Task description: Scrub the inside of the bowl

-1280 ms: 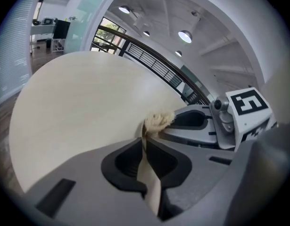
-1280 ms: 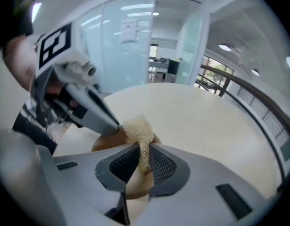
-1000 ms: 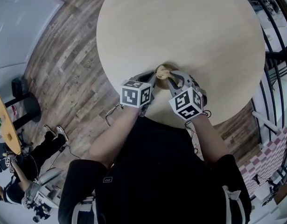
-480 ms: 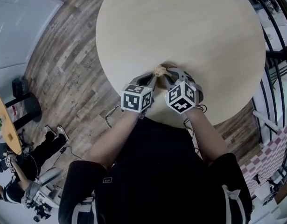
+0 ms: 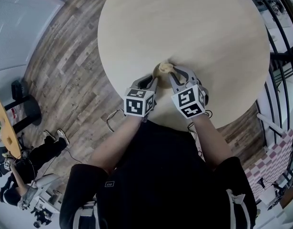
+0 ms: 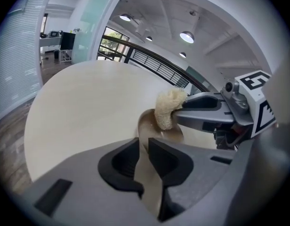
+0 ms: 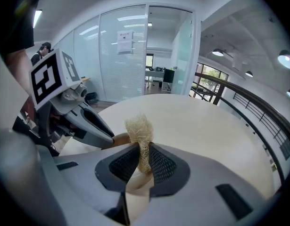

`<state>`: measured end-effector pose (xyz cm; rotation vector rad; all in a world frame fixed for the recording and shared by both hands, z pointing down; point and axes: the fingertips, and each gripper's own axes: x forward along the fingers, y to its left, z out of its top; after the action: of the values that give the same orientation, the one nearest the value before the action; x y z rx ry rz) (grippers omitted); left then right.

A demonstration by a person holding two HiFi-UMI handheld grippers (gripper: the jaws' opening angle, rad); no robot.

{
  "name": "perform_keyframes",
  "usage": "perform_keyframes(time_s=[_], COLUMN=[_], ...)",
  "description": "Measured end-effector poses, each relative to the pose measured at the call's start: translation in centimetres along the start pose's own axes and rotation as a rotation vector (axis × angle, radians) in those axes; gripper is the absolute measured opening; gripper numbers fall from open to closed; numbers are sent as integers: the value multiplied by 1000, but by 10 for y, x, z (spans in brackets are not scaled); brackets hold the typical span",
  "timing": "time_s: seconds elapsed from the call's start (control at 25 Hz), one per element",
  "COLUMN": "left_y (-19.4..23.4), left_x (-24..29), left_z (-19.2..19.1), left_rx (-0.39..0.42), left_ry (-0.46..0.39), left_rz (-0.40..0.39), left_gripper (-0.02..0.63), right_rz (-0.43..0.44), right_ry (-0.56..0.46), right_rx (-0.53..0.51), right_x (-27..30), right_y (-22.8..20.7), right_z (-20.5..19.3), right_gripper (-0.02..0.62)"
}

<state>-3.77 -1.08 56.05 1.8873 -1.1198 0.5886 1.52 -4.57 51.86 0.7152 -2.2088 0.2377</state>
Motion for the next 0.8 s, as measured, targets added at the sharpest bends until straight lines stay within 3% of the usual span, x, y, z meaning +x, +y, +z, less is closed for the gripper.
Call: perform_keyframes(time_s=[0.12, 0.36, 0.48, 0.56, 0.68, 0.8], left_y=[-3, 7, 18, 16, -8, -23], left_x=[-3, -10, -9, -4, 10, 28], left_z=[-1, 19, 48, 67, 82, 81], left_rx=[30, 180, 166, 179, 341, 599], left_ry=[18, -9, -54, -62, 5, 99], left_rz=[-5, 31, 19, -43, -198, -241], left_gripper=[84, 133, 133, 129, 83, 66], right_rz=[33, 75, 101, 117, 127, 134], right_ry=[32, 82, 109, 127, 150, 157], right_rx=[-39, -126, -243, -333, -415, -443], right_x=[-12, -15, -13, -10, -6, -6], right_y=[6, 23, 36, 46, 53, 58], right_z=[-5, -16, -19, -21, -22, -20], right_gripper=[74, 74, 74, 74, 74, 74])
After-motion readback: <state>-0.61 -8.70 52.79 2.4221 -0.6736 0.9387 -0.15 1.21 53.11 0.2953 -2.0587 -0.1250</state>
